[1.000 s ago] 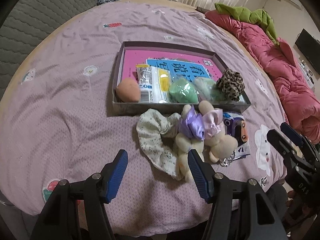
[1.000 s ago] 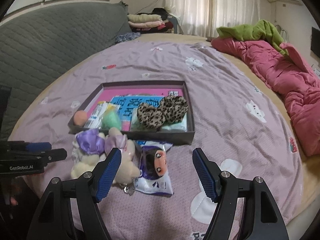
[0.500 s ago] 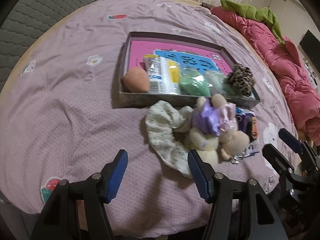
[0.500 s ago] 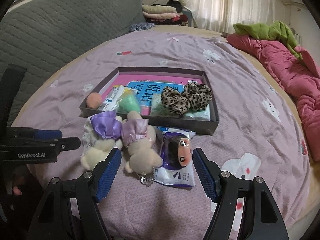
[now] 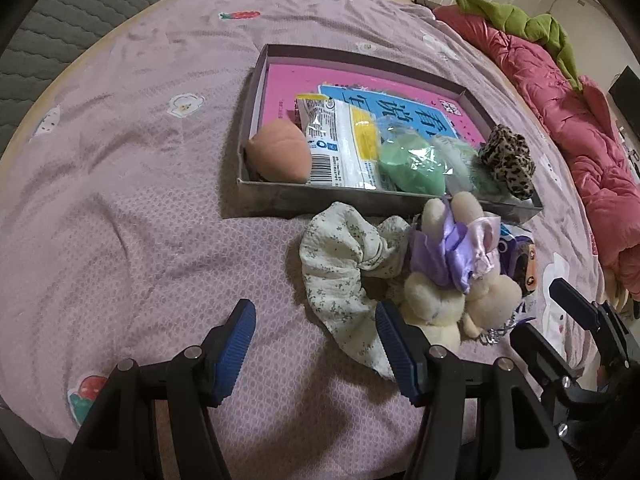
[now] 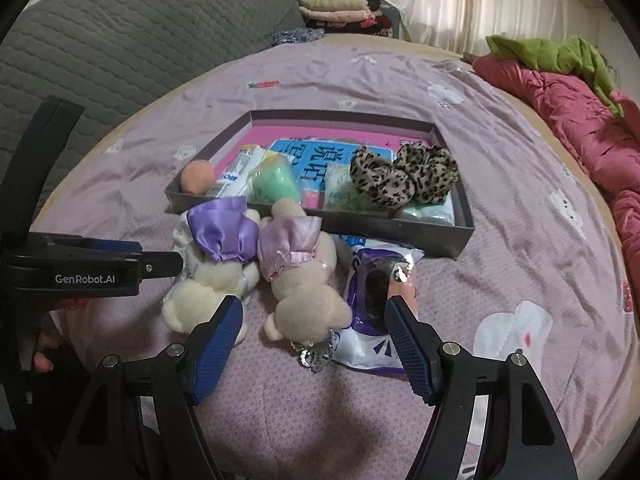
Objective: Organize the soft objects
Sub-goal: 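Move left gripper to the white floral scrunchie while right approaches the pink-bow plush bunny, then close left gripper on the floral scrunchie while right closes on the pink-bow bunny, then lift and carry the floral scrunchie with left gripper while right carries the bunny over the box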
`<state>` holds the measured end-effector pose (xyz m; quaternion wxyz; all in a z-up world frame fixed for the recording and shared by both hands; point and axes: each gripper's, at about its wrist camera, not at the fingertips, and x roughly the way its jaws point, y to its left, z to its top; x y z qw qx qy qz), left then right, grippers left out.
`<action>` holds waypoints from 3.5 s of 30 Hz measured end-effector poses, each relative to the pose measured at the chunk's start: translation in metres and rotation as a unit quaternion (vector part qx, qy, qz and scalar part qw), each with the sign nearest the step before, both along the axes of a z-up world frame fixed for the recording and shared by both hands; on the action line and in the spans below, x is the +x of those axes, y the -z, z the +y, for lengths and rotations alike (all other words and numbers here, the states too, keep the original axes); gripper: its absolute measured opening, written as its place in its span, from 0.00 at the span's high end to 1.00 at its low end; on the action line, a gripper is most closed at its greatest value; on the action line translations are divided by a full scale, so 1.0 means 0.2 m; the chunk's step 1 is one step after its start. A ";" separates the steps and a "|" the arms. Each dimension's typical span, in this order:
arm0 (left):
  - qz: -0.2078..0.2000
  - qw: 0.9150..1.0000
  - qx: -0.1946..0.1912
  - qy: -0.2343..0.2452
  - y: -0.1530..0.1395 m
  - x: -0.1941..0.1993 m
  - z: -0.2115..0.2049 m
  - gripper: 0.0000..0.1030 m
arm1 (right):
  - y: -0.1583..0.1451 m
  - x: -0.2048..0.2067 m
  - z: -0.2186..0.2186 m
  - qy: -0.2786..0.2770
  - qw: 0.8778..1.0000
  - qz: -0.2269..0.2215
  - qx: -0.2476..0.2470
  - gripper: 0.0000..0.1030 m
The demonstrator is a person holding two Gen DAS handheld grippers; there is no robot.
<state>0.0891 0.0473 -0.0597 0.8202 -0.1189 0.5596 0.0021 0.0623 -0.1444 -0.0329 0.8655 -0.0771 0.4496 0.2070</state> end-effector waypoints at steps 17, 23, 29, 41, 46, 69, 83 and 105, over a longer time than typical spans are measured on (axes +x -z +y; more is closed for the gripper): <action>0.015 1.000 -0.005 -0.011 0.12 0.12 0.02 0.40 | 0.15 0.11 0.08 -0.020 0.999 0.019 -0.018 0.27; 0.017 1.000 0.006 -0.005 0.14 0.16 -0.01 0.40 | 0.18 0.13 0.13 -0.032 0.999 0.018 -0.027 0.27; 0.017 1.000 0.000 -0.005 0.15 0.18 0.00 0.40 | 0.23 0.15 0.17 -0.044 0.998 0.016 -0.047 0.33; 0.015 0.999 -0.031 -0.022 0.16 0.19 0.06 0.57 | 0.24 0.18 0.13 -0.024 0.999 0.041 -0.011 0.59; 0.009 1.000 -0.017 -0.023 0.15 0.17 0.06 0.74 | 0.20 0.17 0.12 -0.020 0.999 0.036 -0.003 0.59; -0.073 0.997 -0.012 -0.017 -0.18 0.04 0.06 0.88 | 0.01 0.10 0.06 -0.007 0.999 0.005 0.039 0.59; -0.102 0.995 -0.014 -0.016 -0.33 -0.02 0.06 0.88 | -0.10 0.06 0.02 0.001 0.999 -0.015 0.045 0.59; -0.145 0.989 -0.022 -0.003 -0.54 -0.07 0.01 0.88 | -0.24 0.05 -0.01 0.013 0.997 -0.041 0.060 0.59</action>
